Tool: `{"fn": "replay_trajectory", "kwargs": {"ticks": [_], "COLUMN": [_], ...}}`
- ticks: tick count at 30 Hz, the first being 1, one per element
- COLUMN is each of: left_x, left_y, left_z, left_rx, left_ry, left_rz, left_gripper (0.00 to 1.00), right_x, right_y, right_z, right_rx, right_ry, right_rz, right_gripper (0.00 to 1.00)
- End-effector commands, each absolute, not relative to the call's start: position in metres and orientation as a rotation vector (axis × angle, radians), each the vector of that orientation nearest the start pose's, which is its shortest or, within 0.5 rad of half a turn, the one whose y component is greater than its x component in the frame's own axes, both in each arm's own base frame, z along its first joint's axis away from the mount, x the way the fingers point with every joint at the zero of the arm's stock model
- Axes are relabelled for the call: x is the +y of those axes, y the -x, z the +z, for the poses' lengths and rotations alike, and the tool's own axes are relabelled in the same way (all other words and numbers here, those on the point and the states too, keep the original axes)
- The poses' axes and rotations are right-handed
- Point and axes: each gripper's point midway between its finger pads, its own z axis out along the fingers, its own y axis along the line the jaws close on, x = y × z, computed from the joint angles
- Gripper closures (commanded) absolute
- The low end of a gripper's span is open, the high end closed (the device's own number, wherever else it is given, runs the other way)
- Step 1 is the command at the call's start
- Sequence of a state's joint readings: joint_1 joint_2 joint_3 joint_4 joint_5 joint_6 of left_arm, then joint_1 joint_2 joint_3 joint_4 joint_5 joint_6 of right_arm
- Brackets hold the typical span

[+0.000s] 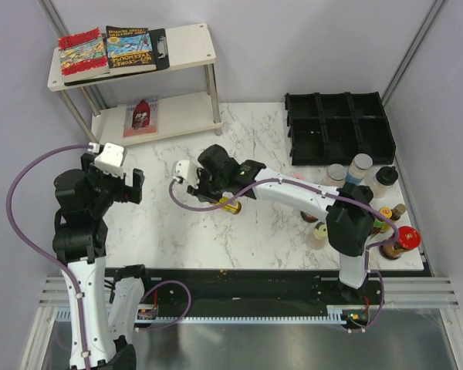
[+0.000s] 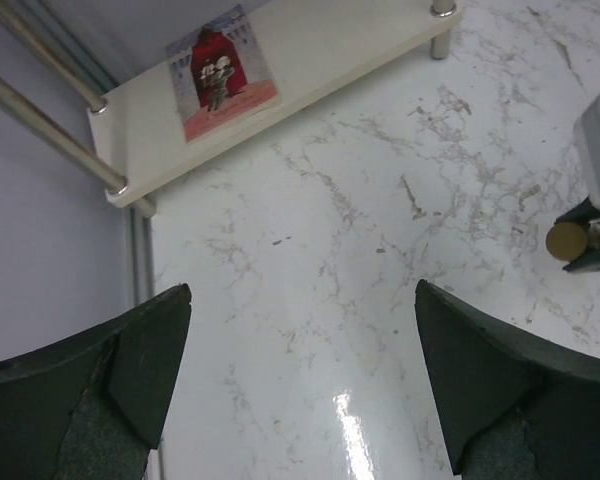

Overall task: Organize the condiment bottles
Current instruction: Pick up the bottle from the center of the board, then place the bottle at the center of the board.

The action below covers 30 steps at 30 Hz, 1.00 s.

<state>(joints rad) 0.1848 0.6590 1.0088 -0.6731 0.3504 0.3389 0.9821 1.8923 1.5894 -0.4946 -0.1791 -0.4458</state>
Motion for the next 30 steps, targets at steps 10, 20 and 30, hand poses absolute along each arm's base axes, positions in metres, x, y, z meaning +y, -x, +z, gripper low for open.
{"fn": "replay_trajectory", "kwargs": {"ticks": [10,20,30], "left_x": [0.047,0.054,0.054], "left_y": [-0.193,-0.169,-0.159], "left_z": [0.348,0.361,0.348], "left_rx": [1.951,2.031,2.08], "left_ry": [-0.389,-0.359,-0.327], "left_rz": [0.407,0.452,0.442], "left_gripper": [0.01,0.01,0.01], "right_x": [0.525,0.562,0.613], "right_y": [-0.39,-0.435,-0.414], "right_z": [0.295,0.299,0.289], "right_rx": [1.426,1.199,1.049], "right_ry": [0.929,0.664,0.714], "right_rz": [0.802,0.98,1.061], "right_gripper": [1.0,1.0,1.0]}}
